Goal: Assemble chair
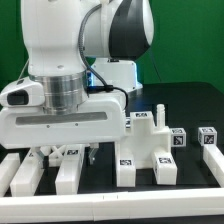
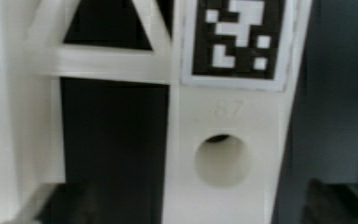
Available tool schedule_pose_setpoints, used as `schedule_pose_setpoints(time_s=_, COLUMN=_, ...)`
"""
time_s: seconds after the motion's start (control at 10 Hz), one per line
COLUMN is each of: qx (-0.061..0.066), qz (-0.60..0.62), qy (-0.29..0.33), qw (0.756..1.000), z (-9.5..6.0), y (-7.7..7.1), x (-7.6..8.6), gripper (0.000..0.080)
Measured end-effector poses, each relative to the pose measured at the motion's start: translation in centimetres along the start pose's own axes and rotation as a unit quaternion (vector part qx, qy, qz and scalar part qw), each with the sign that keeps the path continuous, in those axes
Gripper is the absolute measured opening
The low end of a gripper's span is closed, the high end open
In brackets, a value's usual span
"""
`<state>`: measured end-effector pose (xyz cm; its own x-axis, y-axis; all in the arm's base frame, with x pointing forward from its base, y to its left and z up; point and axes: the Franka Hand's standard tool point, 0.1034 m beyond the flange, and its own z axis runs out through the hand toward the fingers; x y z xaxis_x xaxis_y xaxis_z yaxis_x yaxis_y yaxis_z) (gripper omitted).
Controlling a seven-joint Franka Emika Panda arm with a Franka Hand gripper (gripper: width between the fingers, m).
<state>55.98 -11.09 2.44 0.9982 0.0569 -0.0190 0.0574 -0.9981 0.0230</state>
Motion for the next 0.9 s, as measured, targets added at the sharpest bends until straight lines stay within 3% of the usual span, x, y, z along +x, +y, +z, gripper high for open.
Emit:
schedule_pose_setpoints(time_s=0.1, qx=0.000, qz=0.000, qy=0.000, qw=1.000, z=0.03, y=0.00, x=-0.02, gripper=0.0407)
schedule_pose_setpoints(time_s=0.2, qx=0.000, qz=0.000, qy=0.000, qw=1.000, z=0.04, y=0.00, x=-0.03, gripper=0.0407)
schedule_pose_setpoints(time_s=0.3, qx=0.000, qz=0.000, qy=0.000, qw=1.000, z=0.03, y=0.02, x=-0.02, gripper=0.0281)
schedule_pose_setpoints(time_s=0.9, qx=0.000, qz=0.002, qy=-0.003, qw=1.000, z=-0.10, y=0.00, x=-0.02, gripper=0.0281)
